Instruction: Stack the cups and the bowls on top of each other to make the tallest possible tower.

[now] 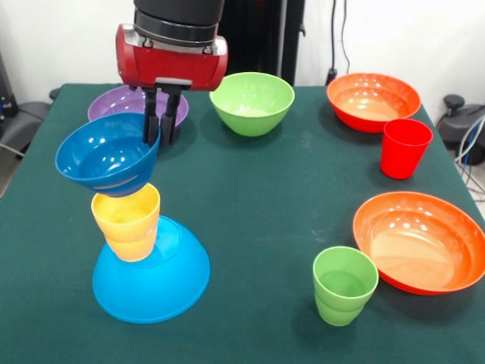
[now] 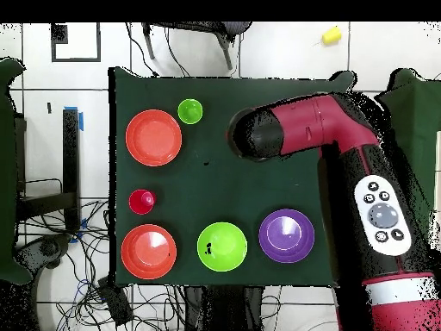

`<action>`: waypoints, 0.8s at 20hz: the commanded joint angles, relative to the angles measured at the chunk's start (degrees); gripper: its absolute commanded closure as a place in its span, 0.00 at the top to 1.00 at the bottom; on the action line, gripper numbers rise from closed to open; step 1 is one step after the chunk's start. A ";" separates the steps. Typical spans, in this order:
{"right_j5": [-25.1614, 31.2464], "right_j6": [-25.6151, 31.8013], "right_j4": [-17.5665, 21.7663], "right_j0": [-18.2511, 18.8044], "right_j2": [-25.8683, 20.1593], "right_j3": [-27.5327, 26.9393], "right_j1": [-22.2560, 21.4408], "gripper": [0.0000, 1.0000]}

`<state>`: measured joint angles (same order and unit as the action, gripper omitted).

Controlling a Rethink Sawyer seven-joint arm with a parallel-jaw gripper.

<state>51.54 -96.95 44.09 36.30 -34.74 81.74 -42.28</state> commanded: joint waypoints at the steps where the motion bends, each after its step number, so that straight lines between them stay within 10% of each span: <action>1: -3.05 0.91 5.68 -3.57 3.57 -3.06 2.97 0.00; 16: -1.54 0.74 4.21 -4.49 5.11 -2.74 3.33 0.00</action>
<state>49.82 -96.95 46.27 34.03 -32.58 80.19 -41.95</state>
